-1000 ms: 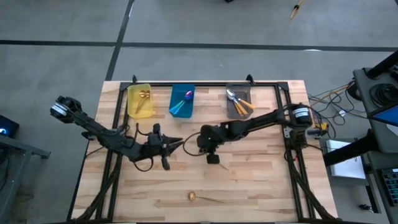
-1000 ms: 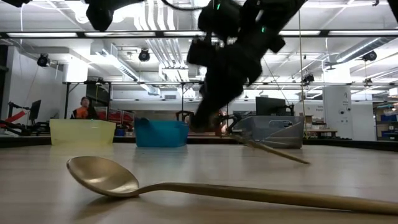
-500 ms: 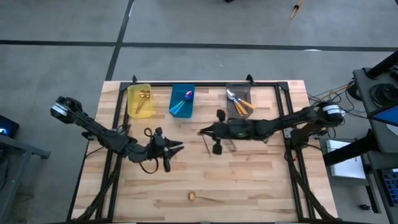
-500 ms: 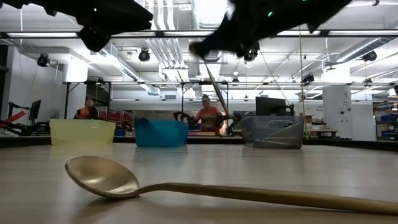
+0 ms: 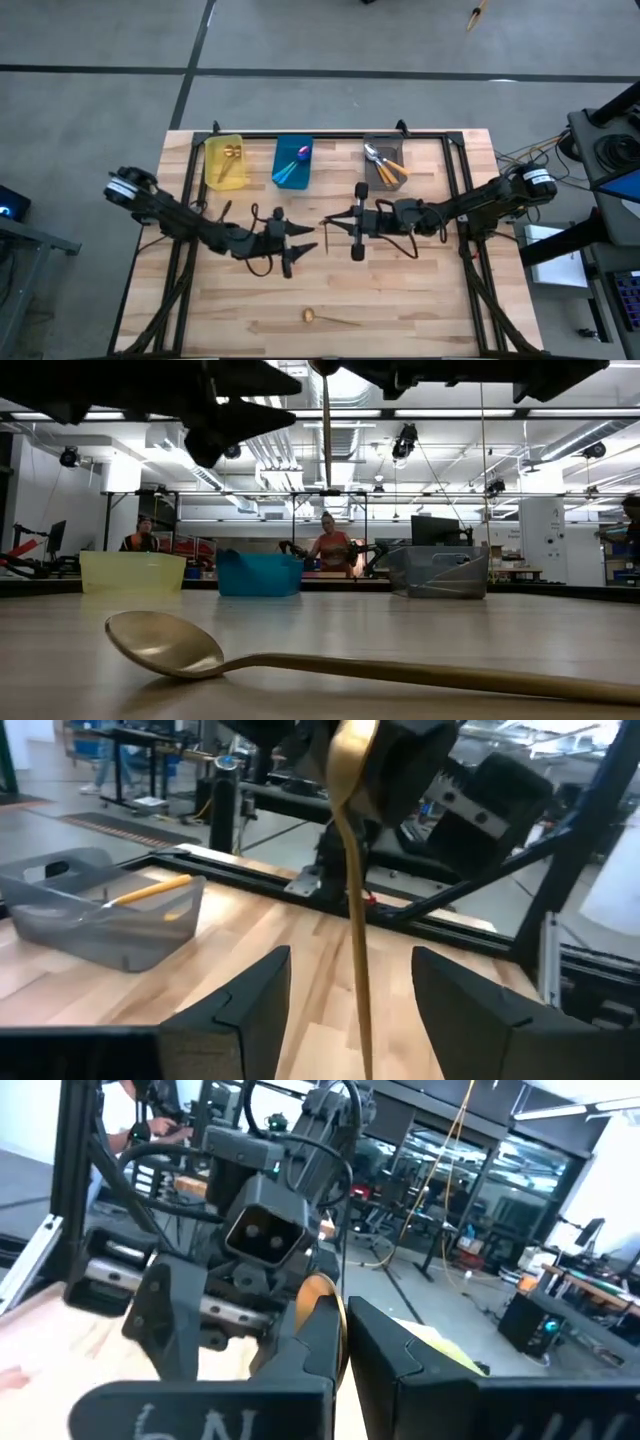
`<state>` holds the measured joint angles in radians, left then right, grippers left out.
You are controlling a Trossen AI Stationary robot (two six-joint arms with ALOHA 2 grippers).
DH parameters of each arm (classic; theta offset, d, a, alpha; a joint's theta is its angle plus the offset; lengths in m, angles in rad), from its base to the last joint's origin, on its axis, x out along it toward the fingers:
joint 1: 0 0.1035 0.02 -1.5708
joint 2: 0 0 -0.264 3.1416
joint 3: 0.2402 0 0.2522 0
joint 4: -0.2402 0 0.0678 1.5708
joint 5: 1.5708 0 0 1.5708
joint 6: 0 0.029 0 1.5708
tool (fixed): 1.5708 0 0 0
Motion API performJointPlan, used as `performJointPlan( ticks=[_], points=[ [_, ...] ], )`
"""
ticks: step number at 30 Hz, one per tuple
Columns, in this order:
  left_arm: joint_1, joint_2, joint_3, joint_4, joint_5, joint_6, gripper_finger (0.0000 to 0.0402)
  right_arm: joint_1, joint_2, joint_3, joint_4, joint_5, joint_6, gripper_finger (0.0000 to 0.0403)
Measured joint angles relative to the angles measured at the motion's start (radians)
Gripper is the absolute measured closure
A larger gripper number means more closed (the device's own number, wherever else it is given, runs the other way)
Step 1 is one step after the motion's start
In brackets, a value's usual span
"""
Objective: Sort silverware by color (type)
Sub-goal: Put the gold spoon into the yellow bin
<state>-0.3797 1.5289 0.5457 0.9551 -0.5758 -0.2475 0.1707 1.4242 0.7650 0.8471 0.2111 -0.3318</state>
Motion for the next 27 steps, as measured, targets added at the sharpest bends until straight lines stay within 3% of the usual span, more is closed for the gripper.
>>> performJointPlan(
  ticks=[14,17,21,27],
  points=[
    [0.074,0.182,0.172,0.056,0.002,-0.048,0.0247,0.000,0.000,0.001,0.018,0.003,-0.054,0.0394],
    [0.074,0.182,0.179,0.030,0.000,-0.047,0.0284,0.002,0.000,0.001,0.018,0.050,-0.062,0.0394],
    [0.075,0.162,0.165,0.030,-0.018,-0.075,0.0378,0.004,-0.002,0.001,0.021,0.104,-0.080,0.0394],
    [0.081,0.138,0.153,0.003,0.021,-0.170,0.0397,0.003,-0.002,0.001,0.020,0.110,-0.067,0.0390]
  ],
)
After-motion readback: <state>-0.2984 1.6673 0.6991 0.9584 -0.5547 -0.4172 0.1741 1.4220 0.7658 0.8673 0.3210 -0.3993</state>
